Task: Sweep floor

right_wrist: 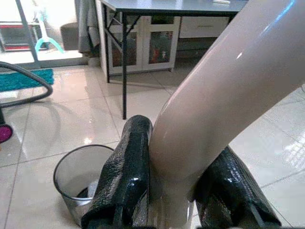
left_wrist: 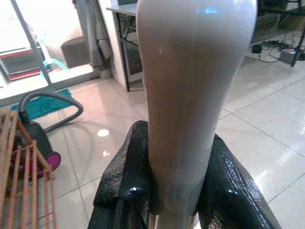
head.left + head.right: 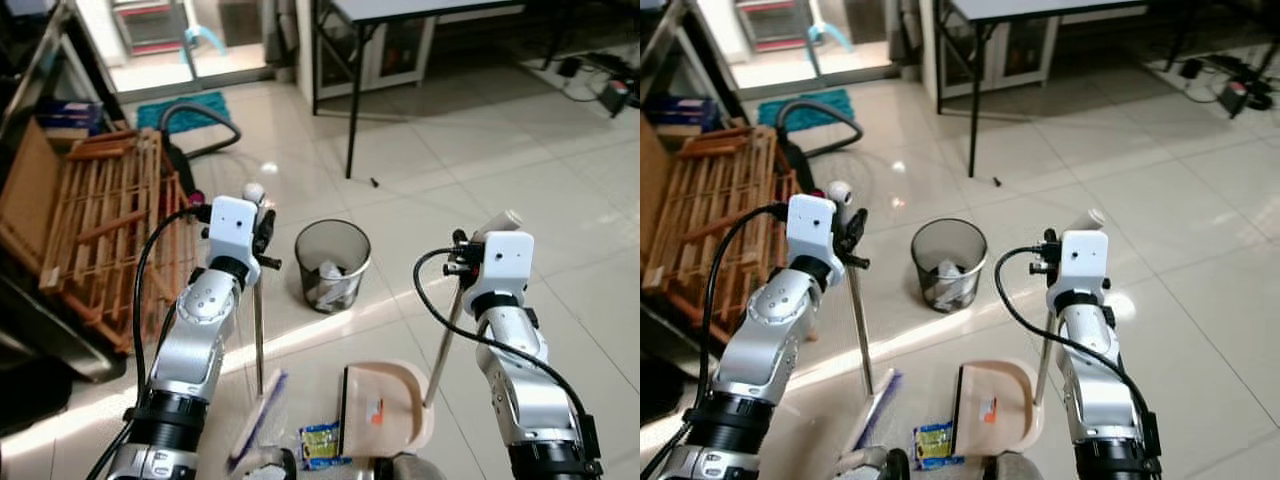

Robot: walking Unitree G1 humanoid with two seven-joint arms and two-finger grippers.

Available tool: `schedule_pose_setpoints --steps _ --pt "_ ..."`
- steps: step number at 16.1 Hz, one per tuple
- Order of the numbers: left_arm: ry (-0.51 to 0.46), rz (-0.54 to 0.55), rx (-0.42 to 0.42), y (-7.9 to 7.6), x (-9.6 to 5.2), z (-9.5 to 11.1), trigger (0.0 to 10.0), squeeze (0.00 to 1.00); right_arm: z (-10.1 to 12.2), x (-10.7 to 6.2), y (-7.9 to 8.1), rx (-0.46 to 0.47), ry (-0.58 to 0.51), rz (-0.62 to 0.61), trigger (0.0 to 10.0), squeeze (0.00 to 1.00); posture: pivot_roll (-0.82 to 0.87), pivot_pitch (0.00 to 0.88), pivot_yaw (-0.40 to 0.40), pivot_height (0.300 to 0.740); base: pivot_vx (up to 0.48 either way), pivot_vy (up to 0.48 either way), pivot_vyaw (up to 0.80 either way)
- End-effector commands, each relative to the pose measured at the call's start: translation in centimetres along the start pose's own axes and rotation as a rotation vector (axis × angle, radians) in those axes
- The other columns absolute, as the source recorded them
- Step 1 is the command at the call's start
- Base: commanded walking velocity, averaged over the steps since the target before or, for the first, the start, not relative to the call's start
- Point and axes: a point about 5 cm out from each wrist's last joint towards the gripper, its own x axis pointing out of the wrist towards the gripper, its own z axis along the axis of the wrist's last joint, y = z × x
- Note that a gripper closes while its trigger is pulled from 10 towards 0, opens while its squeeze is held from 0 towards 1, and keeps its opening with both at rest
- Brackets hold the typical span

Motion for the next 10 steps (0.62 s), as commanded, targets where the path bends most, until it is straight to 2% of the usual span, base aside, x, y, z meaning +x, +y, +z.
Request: schedule_pose_setpoints --steps 1,9,10 --pt "-0.037 -0.014 0.012 -0.14 0.23 1.07 10.0 0.00 1.40 0.05 -0.11 0.000 -0.057 -0.007 10.0 0.00 0.02 0.130 0.065 0.740 0.000 0.000 0.00" --pt "-0.055 0.006 -0.004 0.23 0.25 1.42 10.0 0.00 2.11 0.72 -0.27 -0.003 -0.070 -0.009 10.0 0.00 0.02 0.130 0.049 0.740 0.000 0.000 0.00" --pt "-0.055 0.006 -0.003 0.19 0.25 1.42 10.0 0.00 2.17 0.78 -0.33 -0.004 -0.072 -0.010 10.0 0.00 0.02 0.128 0.048 0.740 -0.247 0.000 0.00"
